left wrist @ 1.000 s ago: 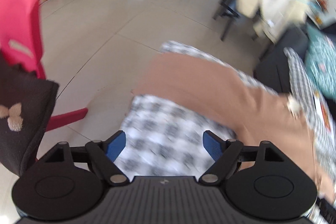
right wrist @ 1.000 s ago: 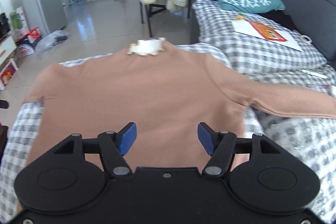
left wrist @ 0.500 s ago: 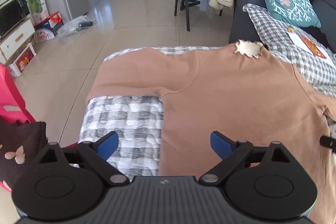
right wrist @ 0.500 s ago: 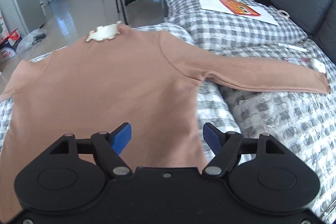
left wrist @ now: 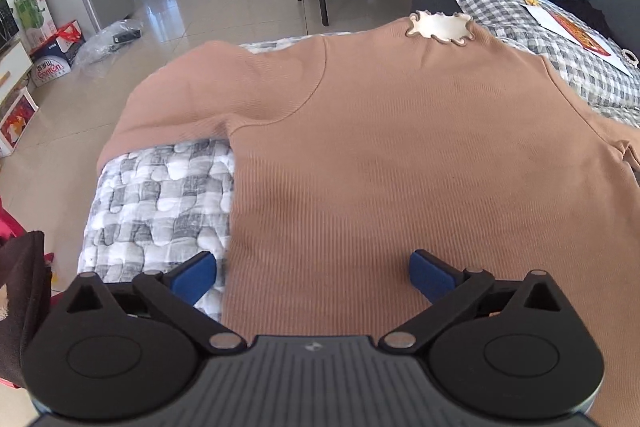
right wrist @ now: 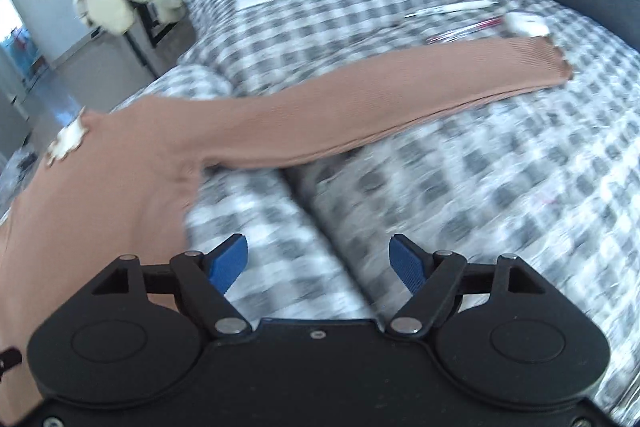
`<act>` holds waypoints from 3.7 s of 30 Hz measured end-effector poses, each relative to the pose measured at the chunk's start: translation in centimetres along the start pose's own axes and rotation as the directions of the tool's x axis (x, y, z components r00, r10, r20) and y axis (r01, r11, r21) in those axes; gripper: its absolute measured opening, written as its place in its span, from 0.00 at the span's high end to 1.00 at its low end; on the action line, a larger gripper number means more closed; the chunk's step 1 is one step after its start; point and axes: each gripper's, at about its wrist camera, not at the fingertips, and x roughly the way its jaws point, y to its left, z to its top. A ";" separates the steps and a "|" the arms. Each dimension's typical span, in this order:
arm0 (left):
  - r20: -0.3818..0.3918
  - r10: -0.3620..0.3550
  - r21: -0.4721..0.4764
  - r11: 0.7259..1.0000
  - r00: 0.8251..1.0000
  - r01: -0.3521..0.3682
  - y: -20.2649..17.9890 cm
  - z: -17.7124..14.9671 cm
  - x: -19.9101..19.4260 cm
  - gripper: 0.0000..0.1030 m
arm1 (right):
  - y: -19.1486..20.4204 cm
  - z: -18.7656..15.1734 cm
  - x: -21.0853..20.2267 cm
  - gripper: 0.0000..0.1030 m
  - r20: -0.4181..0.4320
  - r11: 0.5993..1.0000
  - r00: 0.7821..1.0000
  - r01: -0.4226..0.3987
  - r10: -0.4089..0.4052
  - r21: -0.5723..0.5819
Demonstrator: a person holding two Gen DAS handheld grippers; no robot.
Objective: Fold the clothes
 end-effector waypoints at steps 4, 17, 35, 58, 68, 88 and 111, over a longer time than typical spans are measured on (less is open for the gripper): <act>0.008 -0.018 -0.016 1.000 1.000 0.018 0.2 -0.2 0.6 0.00 | -3.4 1.2 1.0 0.23 0.016 0.995 1.000 0.009 -0.011 0.100; 0.033 -0.045 -0.017 0.999 0.998 0.045 0.7 -0.5 0.8 0.00 | -11.3 3.6 1.1 0.28 0.226 0.912 0.974 -0.088 -0.005 0.400; 0.019 -0.076 -0.012 0.997 0.997 0.077 1.1 -0.4 0.8 0.00 | -14.3 5.2 6.4 0.81 0.424 0.864 0.903 -0.153 -0.076 0.480; 0.046 -0.510 -0.198 0.838 0.859 0.509 5.5 1.8 -0.7 0.01 | 7.4 5.1 -6.2 0.93 0.384 0.883 0.808 -0.328 0.446 -0.336; 0.088 -0.673 -0.353 0.668 0.734 0.655 9.5 1.6 0.0 0.02 | 17.4 -3.1 -10.5 0.93 0.173 0.640 0.776 -0.347 0.606 -0.685; 0.098 -0.678 -0.343 0.664 0.728 0.664 12.0 1.7 -2.6 0.05 | 19.6 -14.6 -8.3 0.61 -0.053 0.519 0.860 -0.354 0.507 -0.778; -0.064 -0.805 -0.344 0.573 0.590 0.744 11.0 -0.7 -0.2 0.08 | 13.3 -10.5 -8.1 0.59 -0.029 0.594 0.885 -0.336 0.465 -0.731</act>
